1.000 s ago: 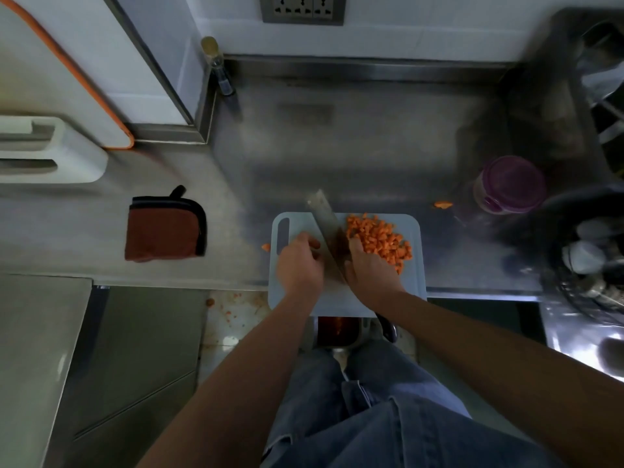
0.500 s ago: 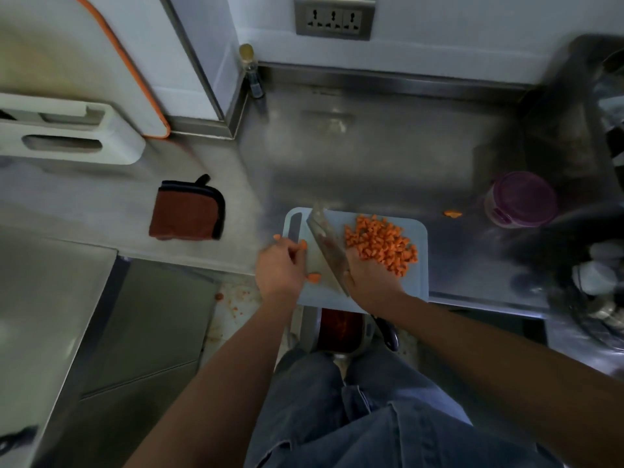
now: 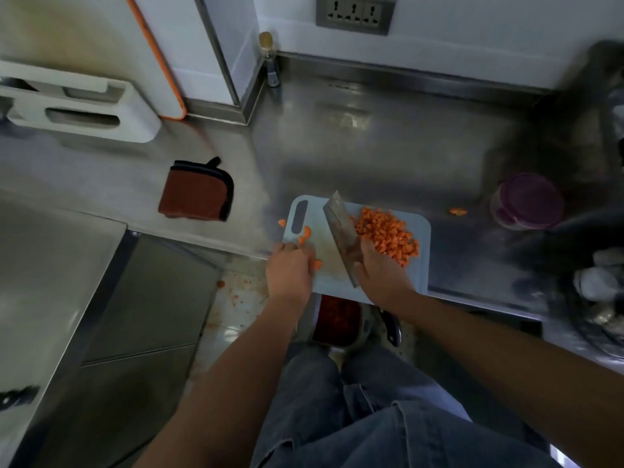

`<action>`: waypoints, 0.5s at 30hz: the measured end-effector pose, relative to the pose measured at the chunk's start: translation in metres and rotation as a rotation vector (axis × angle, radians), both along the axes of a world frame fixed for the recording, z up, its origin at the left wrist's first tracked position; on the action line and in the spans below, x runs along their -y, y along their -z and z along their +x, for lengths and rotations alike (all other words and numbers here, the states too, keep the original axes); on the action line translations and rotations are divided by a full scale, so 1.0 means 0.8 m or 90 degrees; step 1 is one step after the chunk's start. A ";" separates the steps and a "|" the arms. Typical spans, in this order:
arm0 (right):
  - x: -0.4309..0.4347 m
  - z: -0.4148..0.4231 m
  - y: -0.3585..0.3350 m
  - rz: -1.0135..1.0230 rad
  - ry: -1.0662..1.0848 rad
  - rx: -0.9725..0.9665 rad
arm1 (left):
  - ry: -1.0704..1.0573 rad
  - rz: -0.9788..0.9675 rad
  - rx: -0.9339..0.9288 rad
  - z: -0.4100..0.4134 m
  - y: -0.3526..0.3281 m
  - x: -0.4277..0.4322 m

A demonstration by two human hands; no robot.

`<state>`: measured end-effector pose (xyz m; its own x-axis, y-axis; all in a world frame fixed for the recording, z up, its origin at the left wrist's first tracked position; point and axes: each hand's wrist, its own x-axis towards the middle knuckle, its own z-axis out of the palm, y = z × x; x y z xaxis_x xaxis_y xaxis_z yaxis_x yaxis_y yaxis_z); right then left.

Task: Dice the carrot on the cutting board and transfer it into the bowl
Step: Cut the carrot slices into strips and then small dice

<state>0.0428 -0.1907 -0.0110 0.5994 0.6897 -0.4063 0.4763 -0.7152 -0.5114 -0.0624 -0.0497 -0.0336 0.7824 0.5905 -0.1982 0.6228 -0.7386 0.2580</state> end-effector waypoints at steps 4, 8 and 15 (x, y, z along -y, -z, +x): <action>0.007 -0.004 -0.003 0.004 0.003 -0.004 | -0.018 -0.012 -0.014 0.012 0.001 0.002; 0.010 -0.005 -0.008 -0.013 0.014 -0.005 | -0.019 -0.027 -0.027 0.035 0.006 0.012; 0.004 -0.005 -0.010 -0.051 0.020 0.013 | -0.096 -0.065 -0.002 0.058 0.010 0.034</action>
<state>0.0385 -0.1942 -0.0031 0.6290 0.6359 -0.4472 0.4620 -0.7684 -0.4428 -0.0158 -0.0770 -0.0412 0.6861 0.6773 -0.2656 0.7252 -0.6071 0.3249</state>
